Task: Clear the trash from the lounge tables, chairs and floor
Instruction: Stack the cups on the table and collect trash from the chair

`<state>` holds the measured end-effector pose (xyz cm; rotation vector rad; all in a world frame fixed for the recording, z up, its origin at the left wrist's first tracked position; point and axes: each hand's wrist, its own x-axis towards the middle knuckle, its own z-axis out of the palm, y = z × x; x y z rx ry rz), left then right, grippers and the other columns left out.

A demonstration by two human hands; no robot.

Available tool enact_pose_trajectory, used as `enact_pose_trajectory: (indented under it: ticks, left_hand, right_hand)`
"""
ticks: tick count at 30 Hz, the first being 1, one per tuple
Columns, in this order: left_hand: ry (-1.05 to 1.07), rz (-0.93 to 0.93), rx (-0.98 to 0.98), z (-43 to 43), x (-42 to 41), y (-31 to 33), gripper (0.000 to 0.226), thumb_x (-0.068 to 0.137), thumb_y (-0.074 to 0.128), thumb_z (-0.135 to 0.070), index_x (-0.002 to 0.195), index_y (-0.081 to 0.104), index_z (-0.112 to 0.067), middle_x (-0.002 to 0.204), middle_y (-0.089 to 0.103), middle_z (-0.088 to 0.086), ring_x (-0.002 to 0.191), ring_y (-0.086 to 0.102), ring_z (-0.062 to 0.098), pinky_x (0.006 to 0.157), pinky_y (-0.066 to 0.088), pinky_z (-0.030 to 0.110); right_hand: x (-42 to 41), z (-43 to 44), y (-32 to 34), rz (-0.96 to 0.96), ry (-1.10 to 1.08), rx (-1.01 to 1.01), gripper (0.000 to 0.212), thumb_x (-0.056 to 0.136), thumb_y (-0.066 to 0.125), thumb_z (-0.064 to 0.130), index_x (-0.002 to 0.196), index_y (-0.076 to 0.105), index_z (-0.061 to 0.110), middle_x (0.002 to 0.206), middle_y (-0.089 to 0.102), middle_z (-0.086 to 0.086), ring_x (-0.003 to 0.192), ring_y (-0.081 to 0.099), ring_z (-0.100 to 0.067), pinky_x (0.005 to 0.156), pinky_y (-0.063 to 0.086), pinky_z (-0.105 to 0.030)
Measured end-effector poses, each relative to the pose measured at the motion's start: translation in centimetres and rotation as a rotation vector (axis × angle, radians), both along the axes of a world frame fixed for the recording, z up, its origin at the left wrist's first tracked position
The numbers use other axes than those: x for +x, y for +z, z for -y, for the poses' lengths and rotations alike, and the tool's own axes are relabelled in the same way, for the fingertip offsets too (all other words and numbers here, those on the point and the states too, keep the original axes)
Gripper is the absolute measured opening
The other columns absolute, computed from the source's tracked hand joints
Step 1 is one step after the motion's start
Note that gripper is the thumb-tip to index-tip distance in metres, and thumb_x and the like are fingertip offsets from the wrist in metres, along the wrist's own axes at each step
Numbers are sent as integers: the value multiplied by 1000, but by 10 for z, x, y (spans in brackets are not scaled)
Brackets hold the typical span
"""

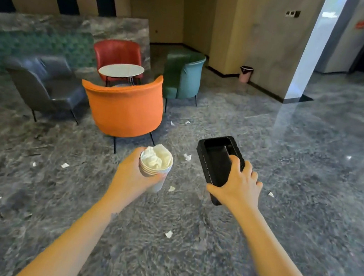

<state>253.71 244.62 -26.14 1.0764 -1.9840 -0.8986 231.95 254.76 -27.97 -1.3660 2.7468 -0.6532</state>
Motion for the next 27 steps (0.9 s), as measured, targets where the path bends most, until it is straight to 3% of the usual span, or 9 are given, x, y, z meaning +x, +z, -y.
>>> enact_pose_trajectory:
  ticks: [4,9,14,24,27]
  left_hand:
    - [-76,-35,-14,121,-71,6,60,68,80,-36,119,48,-28,100,50,-26,90,52,-3,72,42,17]
    - [-170,16,-13,278,-193,33,68,69,80,-34,127,49,-21,116,56,-10,101,51,8,79,38,22]
    - [-234,18,-47,399,-332,27,71,67,82,-32,129,49,-16,124,58,-1,112,55,19,89,46,33]
    - [-270,-1,-50,628,-635,6,68,65,82,-38,124,50,-26,112,57,-13,100,54,7,74,40,13]
    - [-256,29,-51,700,-710,21,72,67,81,-39,129,48,-24,119,58,-9,105,54,10,80,40,19]
  right_hand:
    - [-71,110,11,-18,-71,9,97,66,67,60,142,16,26,145,23,-15,126,33,-37,99,31,-49]
    - [-174,230,31,8,-172,22,98,67,67,60,142,14,27,145,23,-13,127,31,-37,100,31,-49]
    - [-298,320,30,12,-287,19,96,67,67,57,142,16,26,143,24,-13,125,32,-37,99,31,-49]
    - [-580,569,26,9,-261,-27,93,66,67,56,140,18,26,142,26,-11,123,35,-35,98,32,-47]
    - [-655,649,45,-19,-229,-21,93,67,65,56,140,17,26,142,26,-11,123,35,-35,97,32,-46]
